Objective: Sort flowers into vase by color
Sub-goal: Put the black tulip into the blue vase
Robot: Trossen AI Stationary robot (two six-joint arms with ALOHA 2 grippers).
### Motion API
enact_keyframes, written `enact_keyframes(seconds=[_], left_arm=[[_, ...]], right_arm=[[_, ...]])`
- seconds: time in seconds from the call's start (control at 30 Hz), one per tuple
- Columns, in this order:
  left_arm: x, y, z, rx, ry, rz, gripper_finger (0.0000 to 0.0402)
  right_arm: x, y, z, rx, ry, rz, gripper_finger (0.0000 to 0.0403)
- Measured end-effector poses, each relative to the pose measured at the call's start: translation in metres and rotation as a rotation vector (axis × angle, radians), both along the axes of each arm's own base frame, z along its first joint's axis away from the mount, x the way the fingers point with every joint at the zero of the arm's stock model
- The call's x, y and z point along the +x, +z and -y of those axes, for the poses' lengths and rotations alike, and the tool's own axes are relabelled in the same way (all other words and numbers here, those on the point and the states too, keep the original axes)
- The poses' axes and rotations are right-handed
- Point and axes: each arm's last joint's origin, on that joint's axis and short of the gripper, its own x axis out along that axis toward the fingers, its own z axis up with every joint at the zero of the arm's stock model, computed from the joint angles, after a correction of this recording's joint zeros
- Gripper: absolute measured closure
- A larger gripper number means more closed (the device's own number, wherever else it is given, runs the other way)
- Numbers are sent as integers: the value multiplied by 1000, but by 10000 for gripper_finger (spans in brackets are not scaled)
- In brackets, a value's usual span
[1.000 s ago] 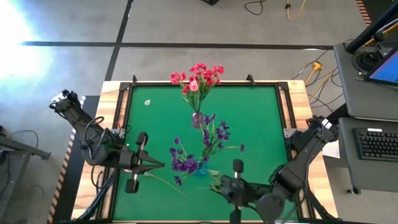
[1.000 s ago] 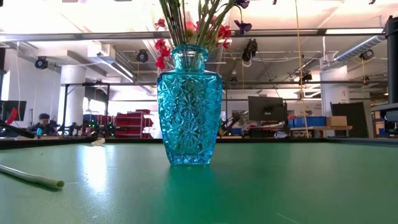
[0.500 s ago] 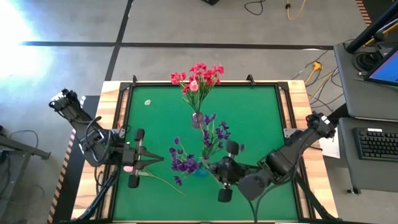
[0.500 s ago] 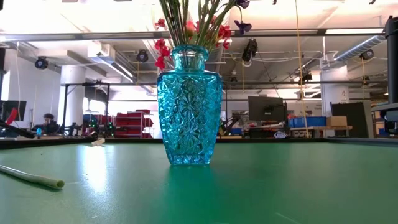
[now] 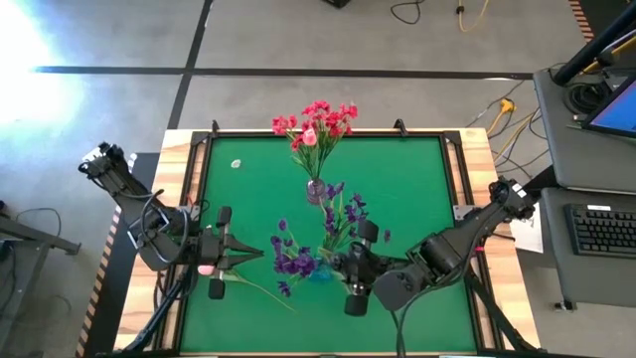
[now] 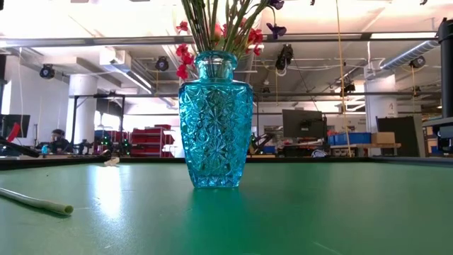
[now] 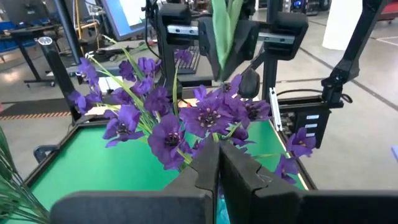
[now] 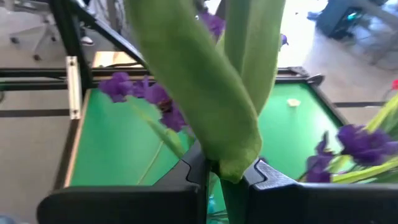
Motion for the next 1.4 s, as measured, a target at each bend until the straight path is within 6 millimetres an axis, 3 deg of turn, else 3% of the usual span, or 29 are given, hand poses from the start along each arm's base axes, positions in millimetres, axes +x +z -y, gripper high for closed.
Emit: enact_keyframes(seconds=[1.4], left_arm=[[0, -2, 0, 5, 2, -16, 402]], right_arm=[[6, -12, 8, 27, -38, -34, 385]])
